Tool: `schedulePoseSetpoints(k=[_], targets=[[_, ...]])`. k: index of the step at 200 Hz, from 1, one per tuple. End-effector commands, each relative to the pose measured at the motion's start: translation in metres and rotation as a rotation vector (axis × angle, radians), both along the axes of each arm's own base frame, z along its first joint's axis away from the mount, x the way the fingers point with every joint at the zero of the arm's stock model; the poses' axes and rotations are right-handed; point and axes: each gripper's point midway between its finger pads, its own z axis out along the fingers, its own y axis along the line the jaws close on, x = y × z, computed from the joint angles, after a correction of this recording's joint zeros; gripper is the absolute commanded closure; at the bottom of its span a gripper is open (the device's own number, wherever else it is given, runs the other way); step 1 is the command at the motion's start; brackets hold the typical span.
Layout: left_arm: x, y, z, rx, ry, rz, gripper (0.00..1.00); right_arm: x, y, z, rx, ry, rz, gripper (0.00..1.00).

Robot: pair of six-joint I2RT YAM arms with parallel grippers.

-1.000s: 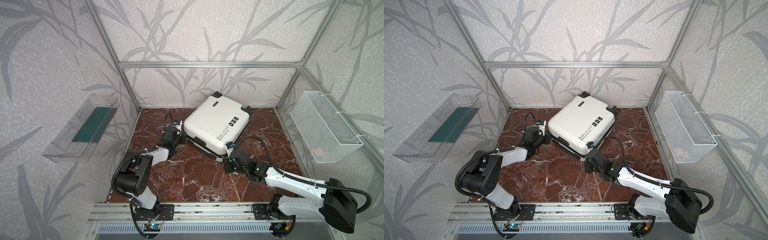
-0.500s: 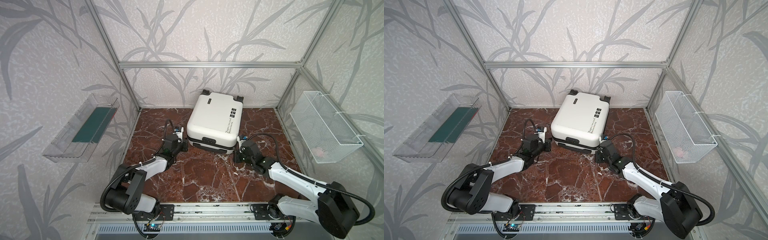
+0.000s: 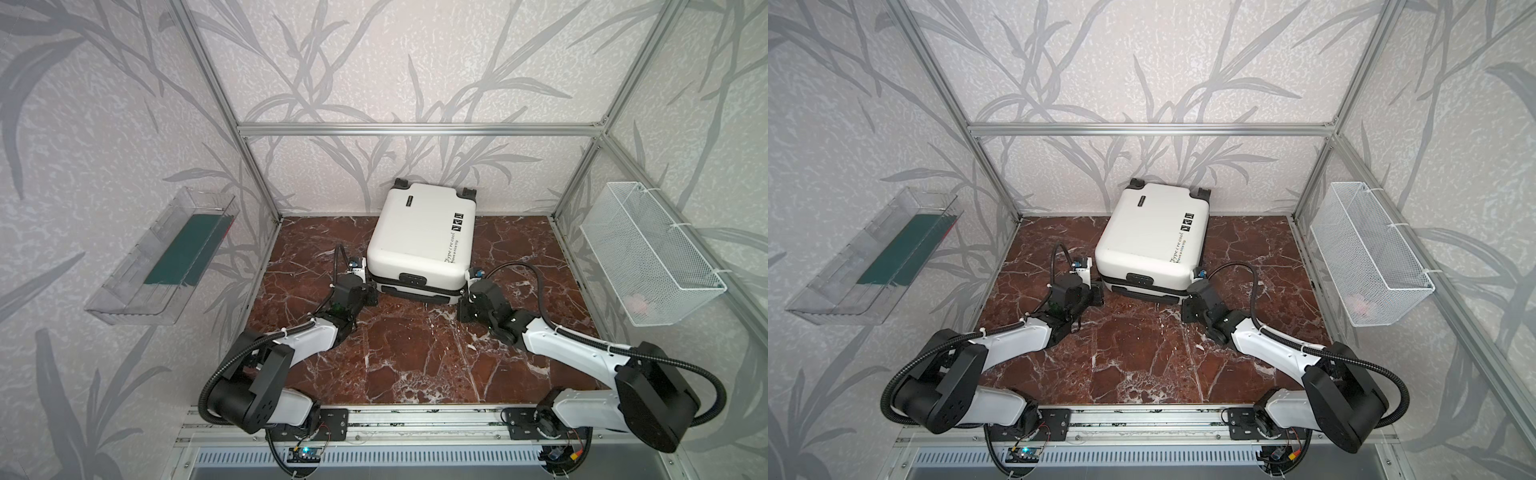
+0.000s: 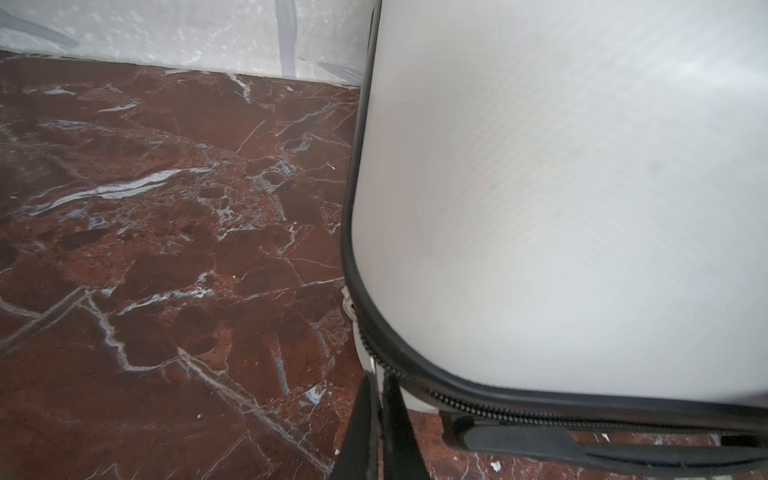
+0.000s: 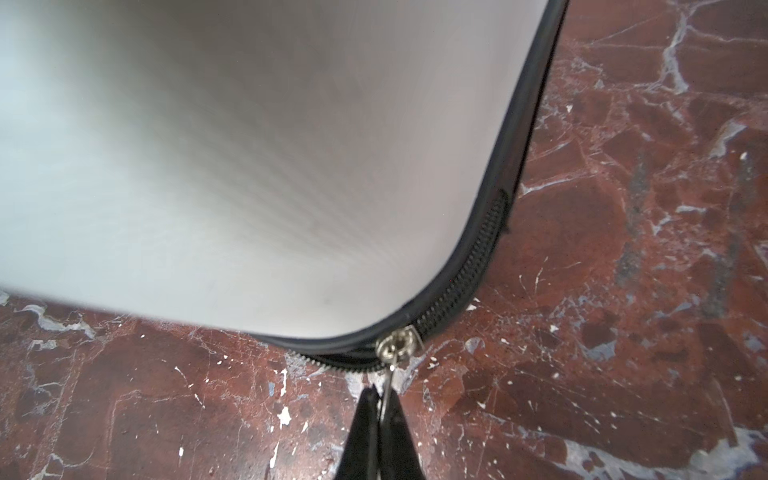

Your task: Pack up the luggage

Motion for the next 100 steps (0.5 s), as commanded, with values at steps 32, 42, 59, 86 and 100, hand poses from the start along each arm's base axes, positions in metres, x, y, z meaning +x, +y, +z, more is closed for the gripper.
schedulePoseSetpoints(k=[32,42,59,86,100], targets=[[-0.035,-0.073,0.012,-0.074,-0.014,-0.331,1.0,-0.022,0.023,0.032,0.085,-0.064,0.287,1.0],[-0.034,-0.072,0.012,-0.068,-0.017,-0.329,1.0,-0.024,0.014,0.028,0.084,-0.06,0.296,1.0],[-0.033,-0.073,0.012,-0.063,-0.016,-0.331,1.0,-0.026,0.005,0.021,0.096,-0.047,0.325,1.0],[-0.03,-0.074,0.011,-0.056,-0.014,-0.331,1.0,-0.033,0.005,0.019,0.06,-0.062,0.416,1.0],[-0.029,-0.074,0.01,-0.049,-0.013,-0.331,1.0,-0.033,0.004,0.023,0.036,-0.097,0.437,1.0]])
